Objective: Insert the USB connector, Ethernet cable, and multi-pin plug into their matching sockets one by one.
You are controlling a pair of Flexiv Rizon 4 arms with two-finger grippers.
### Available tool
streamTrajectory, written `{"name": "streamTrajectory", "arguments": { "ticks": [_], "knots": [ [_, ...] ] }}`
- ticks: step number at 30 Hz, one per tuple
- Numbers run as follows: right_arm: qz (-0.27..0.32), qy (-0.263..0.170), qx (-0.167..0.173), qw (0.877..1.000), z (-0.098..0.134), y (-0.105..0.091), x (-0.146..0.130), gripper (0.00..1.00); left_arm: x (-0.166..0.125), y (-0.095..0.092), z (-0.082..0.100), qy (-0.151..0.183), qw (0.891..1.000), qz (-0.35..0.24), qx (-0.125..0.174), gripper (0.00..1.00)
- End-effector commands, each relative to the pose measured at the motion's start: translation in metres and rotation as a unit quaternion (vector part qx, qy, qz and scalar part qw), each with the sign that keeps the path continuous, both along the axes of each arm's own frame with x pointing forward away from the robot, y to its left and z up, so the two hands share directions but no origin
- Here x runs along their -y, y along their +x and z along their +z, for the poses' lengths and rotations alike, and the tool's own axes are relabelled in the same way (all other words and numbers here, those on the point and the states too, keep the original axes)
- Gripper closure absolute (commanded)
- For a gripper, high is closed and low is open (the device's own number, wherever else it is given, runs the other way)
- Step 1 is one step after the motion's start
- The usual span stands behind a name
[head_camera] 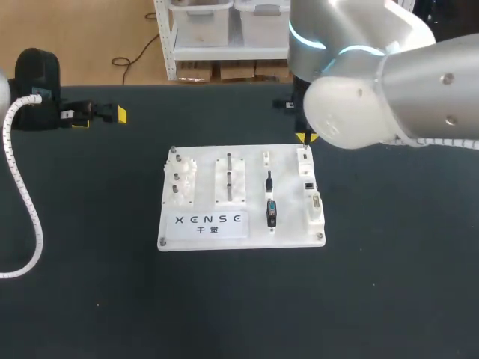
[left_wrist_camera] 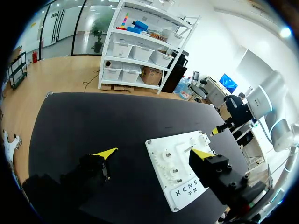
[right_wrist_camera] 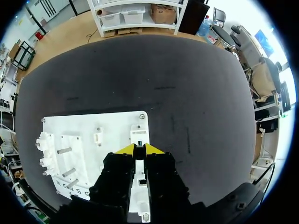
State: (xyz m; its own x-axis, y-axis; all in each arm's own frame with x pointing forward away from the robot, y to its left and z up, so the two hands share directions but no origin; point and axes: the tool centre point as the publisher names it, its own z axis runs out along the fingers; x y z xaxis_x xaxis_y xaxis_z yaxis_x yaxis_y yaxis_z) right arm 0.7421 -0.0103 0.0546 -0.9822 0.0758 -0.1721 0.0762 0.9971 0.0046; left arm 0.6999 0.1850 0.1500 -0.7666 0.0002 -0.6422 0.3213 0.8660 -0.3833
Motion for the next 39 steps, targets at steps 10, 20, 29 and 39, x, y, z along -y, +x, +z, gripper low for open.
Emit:
{"name": "streamTrajectory", "arguments": {
  "ticks": [10,20,29,39],
  "knots": [
    [-0.003,0.006,0.018,1.0,-0.012,-0.008,0.006,1.0,0.0,0.0,0.0,0.0,1.0,0.0,0.0,0.0],
    [-0.001,0.005,0.013,1.0,-0.02,-0.006,0.003,1.0,0.0,0.0,0.0,0.0,1.0,0.0,0.0,0.0],
    [0.002,0.004,0.017,1.0,-0.022,-0.003,0.001,1.0,0.0,0.0,0.0,0.0,1.0,0.0,0.0,0.0],
    [0.003,0.004,0.022,1.0,-0.026,0.0,0.001,1.0,0.0,0.0,0.0,0.0,1.0,0.0,0.0,0.0]
  ]
}}
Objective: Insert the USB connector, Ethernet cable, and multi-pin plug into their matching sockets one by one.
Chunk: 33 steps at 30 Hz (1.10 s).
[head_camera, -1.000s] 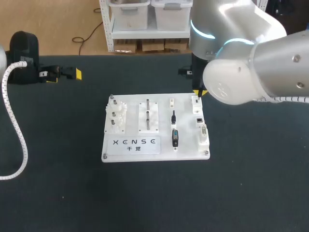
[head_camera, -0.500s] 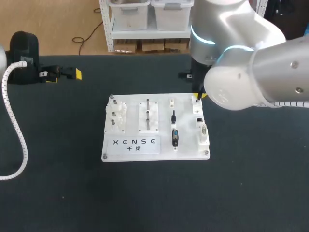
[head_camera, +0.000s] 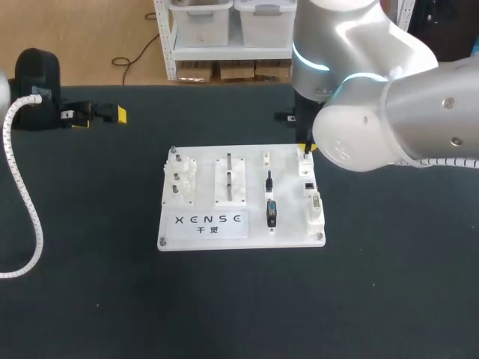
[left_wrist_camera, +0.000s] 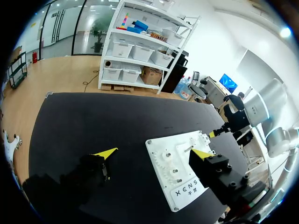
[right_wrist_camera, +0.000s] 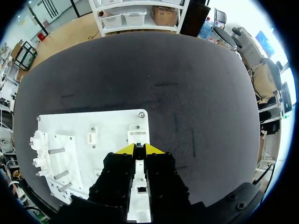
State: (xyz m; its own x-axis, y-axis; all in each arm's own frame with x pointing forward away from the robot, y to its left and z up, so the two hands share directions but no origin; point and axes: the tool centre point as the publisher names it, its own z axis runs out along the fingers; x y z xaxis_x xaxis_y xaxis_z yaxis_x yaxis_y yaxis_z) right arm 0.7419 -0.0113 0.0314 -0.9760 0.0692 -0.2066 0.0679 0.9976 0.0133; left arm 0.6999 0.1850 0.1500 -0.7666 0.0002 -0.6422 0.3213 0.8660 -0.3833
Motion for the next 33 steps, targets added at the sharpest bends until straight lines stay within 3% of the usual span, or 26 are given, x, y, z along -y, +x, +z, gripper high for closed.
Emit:
{"name": "streamTrajectory", "arguments": {
  "ticks": [1,19,33],
  "knots": [
    [-0.001,0.001,0.004,1.0,-0.003,0.001,-0.001,1.0,0.0,0.0,0.0,0.0,1.0,0.0,0.0,0.0],
    [0.002,-0.004,0.0,1.0,-0.012,0.002,0.001,1.0,0.0,0.0,0.0,0.0,1.0,0.0,0.0,0.0],
    [-0.01,-0.009,-0.021,1.0,-0.028,0.001,0.002,1.0,0.0,0.0,0.0,0.0,1.0,0.0,0.0,0.0]
  ]
}}
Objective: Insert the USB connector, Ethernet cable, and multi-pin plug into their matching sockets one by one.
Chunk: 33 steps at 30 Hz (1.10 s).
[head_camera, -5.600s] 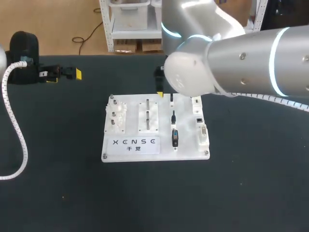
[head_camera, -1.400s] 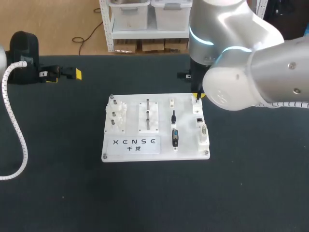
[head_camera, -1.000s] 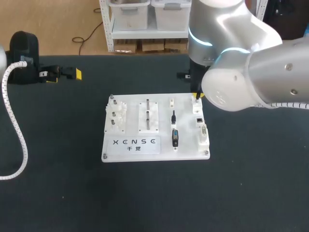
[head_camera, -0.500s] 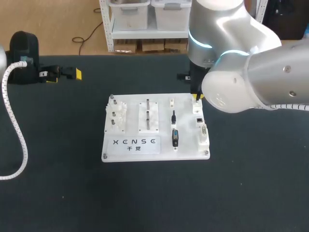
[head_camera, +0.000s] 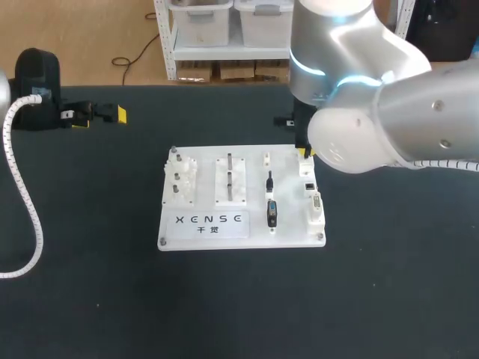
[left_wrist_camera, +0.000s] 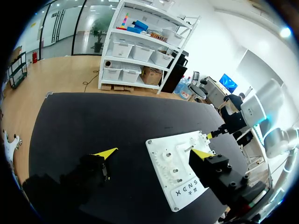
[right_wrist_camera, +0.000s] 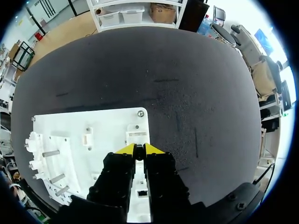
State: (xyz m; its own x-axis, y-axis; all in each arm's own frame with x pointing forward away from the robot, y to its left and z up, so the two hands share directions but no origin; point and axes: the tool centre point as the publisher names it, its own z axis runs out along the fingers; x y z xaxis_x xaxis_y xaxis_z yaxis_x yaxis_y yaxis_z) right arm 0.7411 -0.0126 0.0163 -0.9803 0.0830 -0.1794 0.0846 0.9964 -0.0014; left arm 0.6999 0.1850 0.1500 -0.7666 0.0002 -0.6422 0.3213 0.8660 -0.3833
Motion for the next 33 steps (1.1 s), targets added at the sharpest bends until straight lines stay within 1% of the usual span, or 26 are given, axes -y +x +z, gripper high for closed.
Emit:
{"name": "streamTrajectory", "arguments": {
  "ticks": [1,3,4,5,6,10,13,17,21,26,30,33],
  "knots": [
    [-0.003,-0.002,-0.007,1.0,-0.013,0.002,0.001,1.0,0.0,0.0,0.0,0.0,1.0,0.0,0.0,0.0],
    [-0.006,-0.004,-0.006,1.0,-0.011,0.002,0.0,1.0,0.0,0.0,0.0,0.0,1.0,0.0,0.0,0.0],
    [-0.006,-0.003,-0.003,1.0,-0.007,0.002,-0.001,0.88,0.0,0.0,0.0,0.0,1.0,0.0,0.0,0.0],
    [-0.006,-0.003,0.0,1.0,-0.004,0.002,-0.001,0.63,0.0,0.0,0.0,0.0,1.0,0.0,0.0,0.0],
    [-0.006,-0.004,0.006,1.0,0.0,0.002,-0.002,0.0,0.0,0.0,0.0,0.0,1.0,0.0,0.0,0.0],
    [-0.006,0.001,0.02,1.0,0.018,-0.002,-0.008,0.0,0.0,0.0,0.0,0.0,1.0,0.0,0.0,0.0],
    [0.004,0.01,0.028,1.0,0.028,-0.011,-0.018,0.0,0.0,0.0,0.0,0.0,1.0,0.0,0.0,0.0],
    [0.013,0.021,0.026,0.999,0.037,-0.025,-0.032,0.0,0.0,0.0,0.0,0.0,1.0,0.0,0.0,0.0],
    [0.023,0.035,0.012,0.999,0.037,-0.045,-0.046,0.0,0.0,0.0,0.0,0.0,1.0,0.0,0.0,0.0],
    [0.036,0.037,-0.006,0.999,0.028,-0.065,-0.058,0.0,0.0,0.0,0.0,0.0,1.0,0.0,0.0,0.0],
    [0.048,0.039,-0.014,0.998,0.024,-0.075,-0.065,0.0,0.0,0.0,0.0,0.0,1.0,0.0,0.0,0.0],
    [0.051,0.038,-0.017,0.998,0.021,-0.079,-0.068,0.0,0.0,0.0,0.0,0.0,1.0,0.0,0.0,0.0]
  ]
}}
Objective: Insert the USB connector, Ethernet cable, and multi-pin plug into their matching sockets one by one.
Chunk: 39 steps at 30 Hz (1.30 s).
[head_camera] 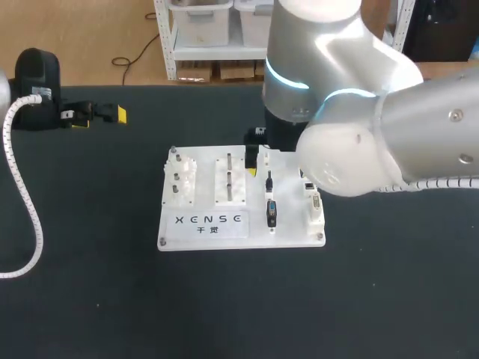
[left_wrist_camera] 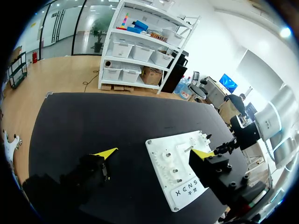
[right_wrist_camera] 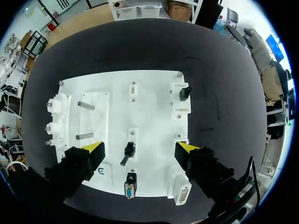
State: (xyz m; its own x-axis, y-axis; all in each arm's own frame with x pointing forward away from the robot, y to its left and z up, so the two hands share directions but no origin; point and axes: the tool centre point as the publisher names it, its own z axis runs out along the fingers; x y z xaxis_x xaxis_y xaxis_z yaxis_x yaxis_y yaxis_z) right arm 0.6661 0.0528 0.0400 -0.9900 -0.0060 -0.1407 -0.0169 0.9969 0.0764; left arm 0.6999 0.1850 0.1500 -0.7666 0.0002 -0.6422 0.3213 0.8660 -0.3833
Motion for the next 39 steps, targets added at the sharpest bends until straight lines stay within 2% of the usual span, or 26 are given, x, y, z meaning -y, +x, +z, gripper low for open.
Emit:
{"name": "streamTrajectory", "arguments": {
  "ticks": [1,4,6,7,9,10,11,12,26,39],
  "knots": [
    [0.0,-0.002,0.001,1.0,-0.004,-0.004,-0.003,0.0,0.0,0.0,0.0,0.0,1.0,0.0,0.0,0.0],
    [0.003,-0.004,-0.001,1.0,-0.008,-0.005,-0.005,0.0,0.0,0.0,0.0,0.0,1.0,0.0,0.0,0.0],
    [0.006,-0.006,-0.004,1.0,-0.012,-0.005,-0.006,0.22,0.0,0.0,0.0,0.0,1.0,0.0,0.0,0.0],
    [0.007,-0.008,-0.006,1.0,-0.014,-0.005,-0.007,0.29,0.0,0.0,0.0,0.0,1.0,0.0,0.0,0.0],
    [0.011,-0.012,-0.006,1.0,-0.018,-0.005,-0.009,0.36,0.0,0.0,0.0,0.0,1.0,0.0,0.0,0.0],
    [0.012,-0.014,-0.007,1.0,-0.02,-0.005,-0.01,0.35,0.0,0.0,0.0,0.0,1.0,0.0,0.0,0.0],
    [0.012,-0.016,-0.009,1.0,-0.022,-0.005,-0.011,0.47,0.0,0.0,0.0,0.0,1.0,0.0,0.0,0.0],
    [0.013,-0.017,-0.009,1.0,-0.024,-0.005,-0.012,0.52,0.0,0.0,0.0,0.0,1.0,0.0,0.0,0.0],
    [0.018,-0.031,-0.009,0.999,-0.034,-0.001,-0.015,0.61,0.0,0.0,0.0,0.0,1.0,0.0,0.0,0.0],
    [0.013,-0.029,0.0,0.999,-0.026,-0.001,-0.011,0.62,0.0,0.0,0.0,0.0,1.0,0.0,0.0,0.0]
  ]
}}
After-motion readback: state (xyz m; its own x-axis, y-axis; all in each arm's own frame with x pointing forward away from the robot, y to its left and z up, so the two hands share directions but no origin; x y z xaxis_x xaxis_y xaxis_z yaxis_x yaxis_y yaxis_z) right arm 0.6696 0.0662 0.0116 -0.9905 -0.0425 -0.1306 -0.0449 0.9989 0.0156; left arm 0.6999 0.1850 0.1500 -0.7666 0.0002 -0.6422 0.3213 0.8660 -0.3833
